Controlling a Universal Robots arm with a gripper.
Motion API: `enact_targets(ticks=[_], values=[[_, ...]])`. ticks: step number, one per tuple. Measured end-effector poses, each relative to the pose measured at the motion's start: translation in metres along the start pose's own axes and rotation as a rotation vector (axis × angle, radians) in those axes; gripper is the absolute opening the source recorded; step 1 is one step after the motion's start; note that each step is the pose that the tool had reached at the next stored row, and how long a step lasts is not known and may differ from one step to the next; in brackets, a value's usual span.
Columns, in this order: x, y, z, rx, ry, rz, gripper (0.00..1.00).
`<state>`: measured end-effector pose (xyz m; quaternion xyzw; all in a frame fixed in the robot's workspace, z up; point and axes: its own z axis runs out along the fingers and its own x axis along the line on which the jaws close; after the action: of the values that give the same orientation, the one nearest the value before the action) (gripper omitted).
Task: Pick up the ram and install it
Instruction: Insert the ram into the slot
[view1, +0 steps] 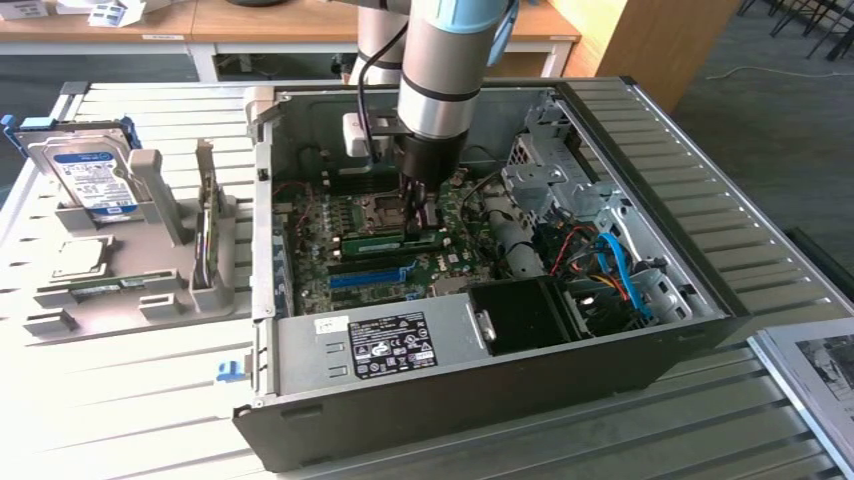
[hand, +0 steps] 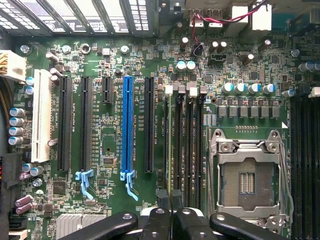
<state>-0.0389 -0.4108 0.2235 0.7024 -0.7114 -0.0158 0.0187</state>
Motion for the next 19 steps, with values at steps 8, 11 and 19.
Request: enact_targets(ticks=[8,11,19], values=[[0.0002,0.0000,0.0000,0.0000,-0.0001,0.000,0.25],[0.0002,0.0000,0.0001,0.0001,-0.0001,0.000,0.25],[0.0002,0.0003,-0.0062,0.0000,-0.0001,0.000,0.25]])
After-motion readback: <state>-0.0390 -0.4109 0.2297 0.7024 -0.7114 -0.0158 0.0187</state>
